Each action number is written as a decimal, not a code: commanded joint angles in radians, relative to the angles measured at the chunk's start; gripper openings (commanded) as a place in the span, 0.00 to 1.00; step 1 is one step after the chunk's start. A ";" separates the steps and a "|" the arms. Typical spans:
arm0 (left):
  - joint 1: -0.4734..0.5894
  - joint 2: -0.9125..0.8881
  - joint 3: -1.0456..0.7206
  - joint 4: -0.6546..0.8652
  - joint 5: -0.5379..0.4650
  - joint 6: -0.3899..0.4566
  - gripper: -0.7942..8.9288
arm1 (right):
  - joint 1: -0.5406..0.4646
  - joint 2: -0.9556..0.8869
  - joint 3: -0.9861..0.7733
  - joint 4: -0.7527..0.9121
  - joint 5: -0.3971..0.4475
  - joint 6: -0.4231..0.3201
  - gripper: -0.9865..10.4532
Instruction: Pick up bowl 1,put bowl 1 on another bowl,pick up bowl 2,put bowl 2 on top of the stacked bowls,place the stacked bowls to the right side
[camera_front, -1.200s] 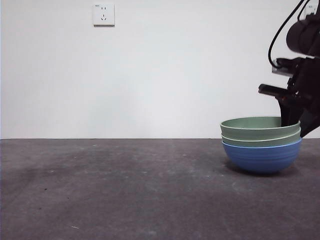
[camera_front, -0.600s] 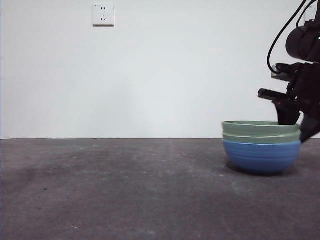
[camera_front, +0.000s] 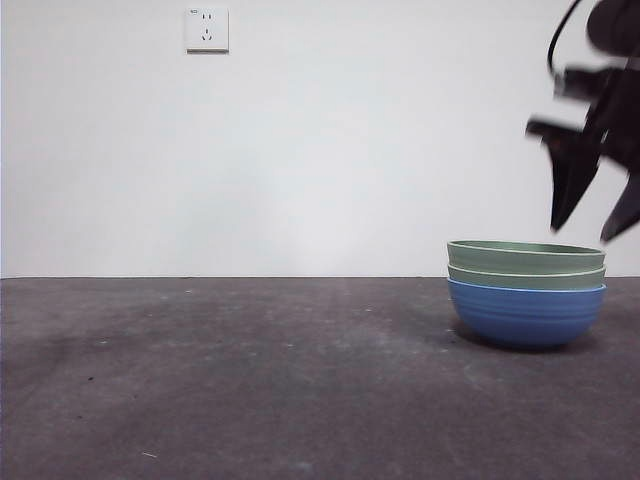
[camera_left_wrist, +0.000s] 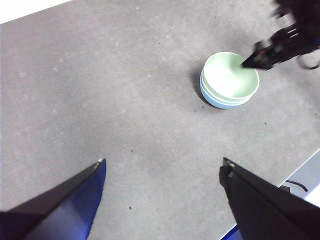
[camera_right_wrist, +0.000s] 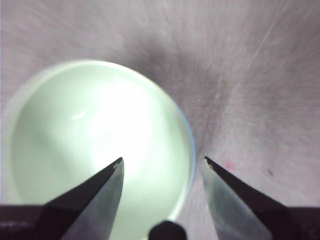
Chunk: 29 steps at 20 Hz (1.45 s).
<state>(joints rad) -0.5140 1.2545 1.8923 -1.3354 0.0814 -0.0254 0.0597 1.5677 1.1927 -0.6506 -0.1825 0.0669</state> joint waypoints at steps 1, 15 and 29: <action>-0.002 0.000 -0.001 -0.042 0.000 0.031 0.47 | 0.000 -0.099 -0.007 -0.071 0.001 0.011 0.31; -0.002 0.000 -0.001 -0.046 0.006 0.056 0.22 | 0.186 -0.629 -0.008 -0.632 -0.003 -0.010 0.07; -0.002 0.000 -0.001 -0.046 0.001 0.055 0.08 | 0.185 -0.646 -0.008 -0.637 0.002 -0.013 0.09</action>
<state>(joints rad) -0.5140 1.2545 1.8927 -1.3354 0.0849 0.0193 0.2428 0.9215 1.1927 -1.2881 -0.1829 0.0593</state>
